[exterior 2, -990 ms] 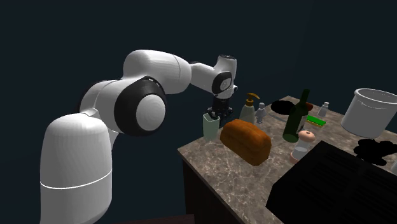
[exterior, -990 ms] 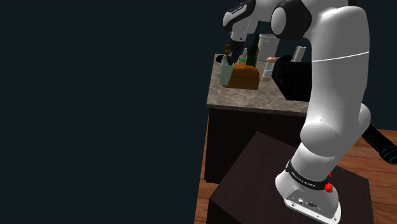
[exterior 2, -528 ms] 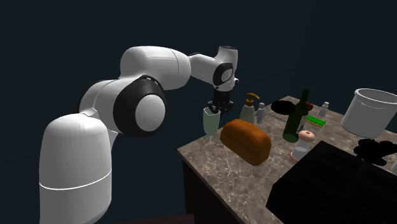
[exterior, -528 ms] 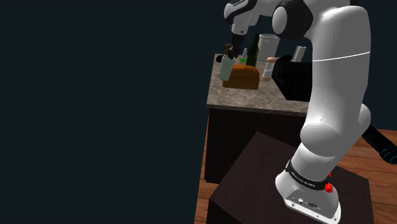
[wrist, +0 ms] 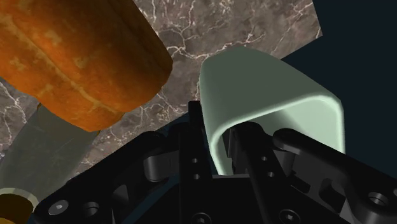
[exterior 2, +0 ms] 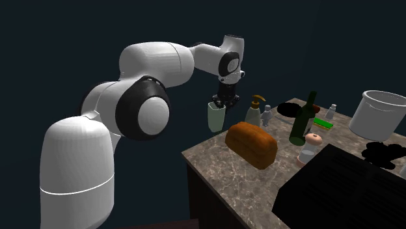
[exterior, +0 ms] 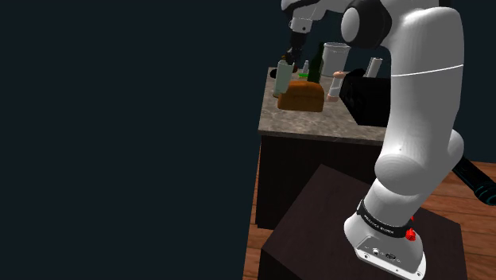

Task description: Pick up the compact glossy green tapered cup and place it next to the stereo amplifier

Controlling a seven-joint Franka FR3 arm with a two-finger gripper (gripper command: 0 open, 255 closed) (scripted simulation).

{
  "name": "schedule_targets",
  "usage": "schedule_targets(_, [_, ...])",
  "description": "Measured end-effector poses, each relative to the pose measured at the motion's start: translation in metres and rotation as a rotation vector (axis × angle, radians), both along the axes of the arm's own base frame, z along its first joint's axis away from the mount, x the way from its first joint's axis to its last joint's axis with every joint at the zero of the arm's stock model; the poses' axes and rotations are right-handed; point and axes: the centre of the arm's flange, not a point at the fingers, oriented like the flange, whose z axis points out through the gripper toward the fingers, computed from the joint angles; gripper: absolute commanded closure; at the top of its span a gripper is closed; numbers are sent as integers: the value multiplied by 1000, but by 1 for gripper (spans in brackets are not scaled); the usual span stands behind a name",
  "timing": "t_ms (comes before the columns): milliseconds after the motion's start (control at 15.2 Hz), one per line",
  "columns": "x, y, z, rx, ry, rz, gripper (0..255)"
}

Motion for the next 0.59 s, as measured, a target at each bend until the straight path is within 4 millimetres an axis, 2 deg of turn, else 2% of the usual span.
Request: schedule_targets(594, [-1, -1, 49, 0, 0, 0, 255])
